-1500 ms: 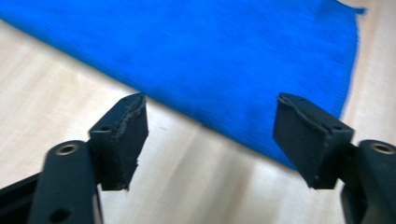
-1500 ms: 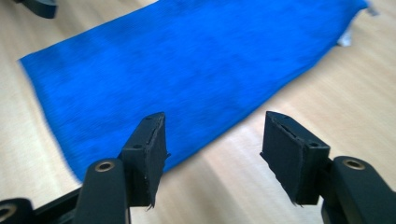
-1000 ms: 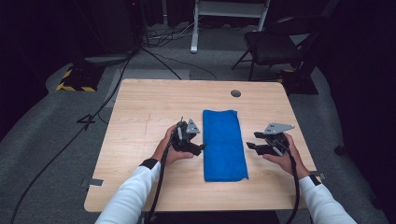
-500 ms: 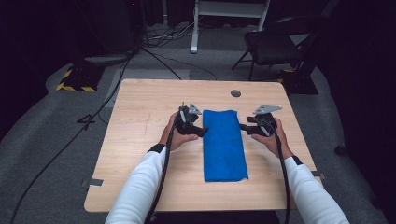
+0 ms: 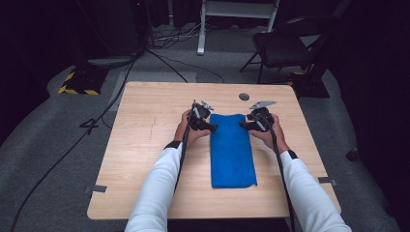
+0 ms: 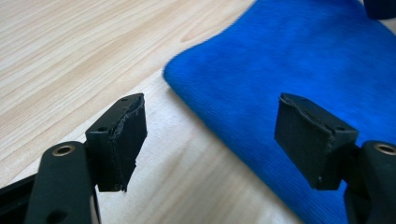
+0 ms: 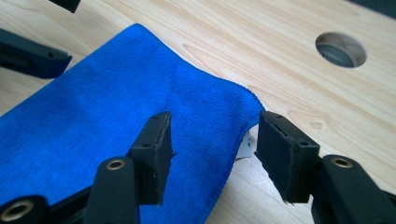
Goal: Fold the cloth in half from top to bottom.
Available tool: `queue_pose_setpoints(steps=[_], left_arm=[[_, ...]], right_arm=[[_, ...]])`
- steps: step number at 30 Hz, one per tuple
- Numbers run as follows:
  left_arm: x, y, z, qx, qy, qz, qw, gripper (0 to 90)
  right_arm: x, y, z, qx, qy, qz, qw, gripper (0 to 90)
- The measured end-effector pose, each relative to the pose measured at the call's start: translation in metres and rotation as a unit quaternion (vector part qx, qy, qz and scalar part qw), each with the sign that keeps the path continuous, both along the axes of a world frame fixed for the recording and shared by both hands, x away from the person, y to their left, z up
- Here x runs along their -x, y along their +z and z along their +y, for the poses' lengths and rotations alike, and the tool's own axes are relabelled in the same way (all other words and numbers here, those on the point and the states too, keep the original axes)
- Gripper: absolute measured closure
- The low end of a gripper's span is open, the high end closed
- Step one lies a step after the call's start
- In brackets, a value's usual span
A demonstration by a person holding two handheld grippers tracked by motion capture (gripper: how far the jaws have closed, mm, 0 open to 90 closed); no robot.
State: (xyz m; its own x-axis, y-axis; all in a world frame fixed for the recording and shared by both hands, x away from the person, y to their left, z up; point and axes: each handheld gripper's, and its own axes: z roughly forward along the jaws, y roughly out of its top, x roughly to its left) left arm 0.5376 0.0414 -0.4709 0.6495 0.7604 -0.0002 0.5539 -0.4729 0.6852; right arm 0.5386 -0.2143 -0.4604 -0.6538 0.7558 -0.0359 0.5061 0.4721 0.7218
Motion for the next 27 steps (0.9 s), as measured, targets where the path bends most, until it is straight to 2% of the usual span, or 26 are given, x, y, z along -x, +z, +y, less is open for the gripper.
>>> queue_pose_setpoints(steps=[2, 3, 6, 9, 12, 15, 17, 20, 24, 27], left_arm=[[-0.004, -0.003, -0.001, -0.015, 0.012, -0.005, 0.9998, 35.3], [-0.006, -0.005, -0.001, -0.009, 0.014, 0.002, 0.9999, 35.6], [-0.011, -0.01, -0.003, 0.001, 0.018, 0.016, 0.9997, 34.8], [-0.014, -0.014, -0.01, -0.015, 0.027, 0.018, 0.9994, 31.7], [-0.015, -0.015, -0.016, -0.01, 0.028, 0.017, 0.9994, 28.5], [-0.017, -0.019, -0.018, -0.024, 0.028, 0.017, 0.9992, 28.1], [-0.018, -0.021, -0.017, -0.017, 0.036, 0.024, 0.9989, 27.5], [-0.019, -0.023, -0.014, 0.014, 0.05, 0.033, 0.9981, 27.9], [-0.02, -0.023, -0.008, 0.028, 0.052, 0.033, 0.9977, 36.3], [-0.018, -0.022, -0.008, 0.026, 0.041, 0.031, 0.9983, 46.2]], right_arm=[[-0.005, -0.004, 0.001, -0.007, 0.0, 0.013, 0.9999, 46.1], [-0.006, -0.005, 0.001, -0.01, 0.0, 0.016, 0.9998, 46.1], [-0.012, -0.011, 0.002, 0.008, -0.009, 0.022, 0.9997, 45.8], [-0.015, -0.015, 0.003, 0.009, -0.018, 0.029, 0.9994, 45.8], [-0.017, -0.019, 0.005, 0.017, -0.02, 0.033, 0.9991, 45.4], [-0.018, -0.023, 0.008, 0.025, -0.022, 0.035, 0.9988, 44.5], [-0.019, -0.026, 0.01, 0.03, -0.027, 0.036, 0.9985, 44.0], [-0.021, -0.028, 0.009, 0.015, -0.031, 0.043, 0.9985, 45.7], [-0.022, -0.029, 0.007, 0.002, -0.035, 0.053, 0.998, 46.9], [-0.021, -0.028, 0.009, 0.001, -0.02, 0.056, 0.9982, 61.5]])
